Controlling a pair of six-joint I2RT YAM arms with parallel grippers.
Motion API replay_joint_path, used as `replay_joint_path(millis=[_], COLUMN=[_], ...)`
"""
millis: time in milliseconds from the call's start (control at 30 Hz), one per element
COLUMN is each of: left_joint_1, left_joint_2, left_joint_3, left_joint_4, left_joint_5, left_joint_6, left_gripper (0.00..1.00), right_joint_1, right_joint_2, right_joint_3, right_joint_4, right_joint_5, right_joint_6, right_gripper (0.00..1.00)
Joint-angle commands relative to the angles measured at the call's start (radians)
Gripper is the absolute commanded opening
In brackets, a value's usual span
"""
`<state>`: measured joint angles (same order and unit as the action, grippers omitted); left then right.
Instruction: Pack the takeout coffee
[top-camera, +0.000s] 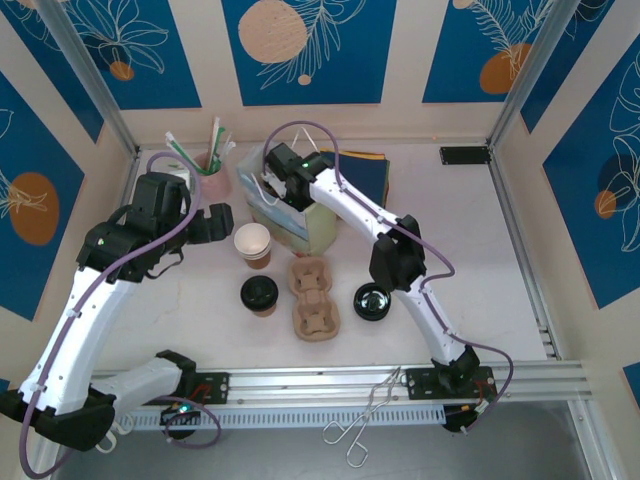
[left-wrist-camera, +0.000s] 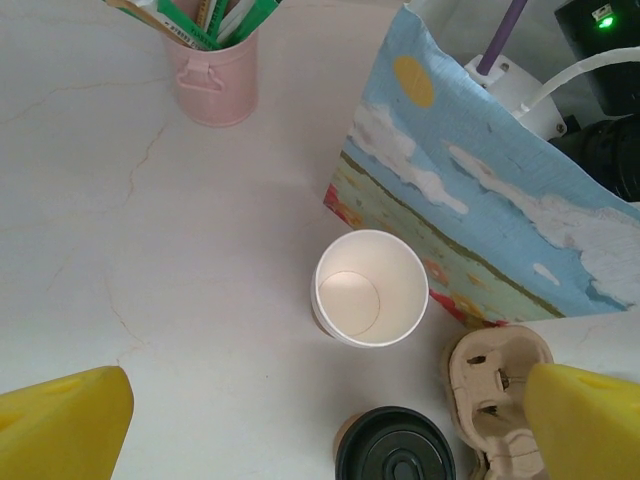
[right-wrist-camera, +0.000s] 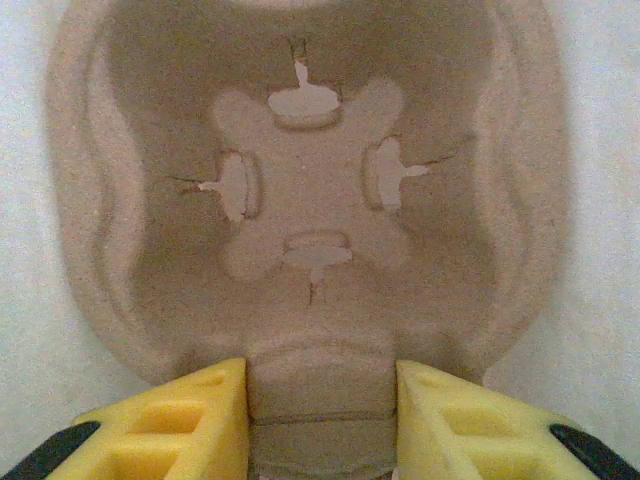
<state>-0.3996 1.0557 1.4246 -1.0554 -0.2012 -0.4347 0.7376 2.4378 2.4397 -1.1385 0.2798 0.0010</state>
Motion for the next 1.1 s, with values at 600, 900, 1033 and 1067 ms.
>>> replay_joint_path(millis=[600,900,1033,1067], left_joint_1=[0.035,0.045,0.047,0.048], left_joint_2=[-0.008,-0.01,-0.009,-0.008], left_joint_3=[-0.027,-0.029,-0.032,-0.032], left_joint_4=[0.012,0.012,0.014,0.015], left_joint_5=[0.031,0.036,0.04,0.042], left_joint_6=[0.027,0.032,0.031,0.03], left_gripper=[1.0,1.0,1.0,1.0], right_joint_1=[-0.009,-0.009,-0.006,-0.006], right_joint_2=[0.081,0.099,0.085,0.078], right_joint_3=[0.022,0.022,0.028,0.032], right_joint_4=[-0.03,-0.033,-0.033,-0.033], right_joint_5=[-0.043,-0.033,-0.035,-0.032], right_joint_6=[-0.005,-0.005,-0.001,0.001], right_gripper=[0.38,0.4,0.44,0.45])
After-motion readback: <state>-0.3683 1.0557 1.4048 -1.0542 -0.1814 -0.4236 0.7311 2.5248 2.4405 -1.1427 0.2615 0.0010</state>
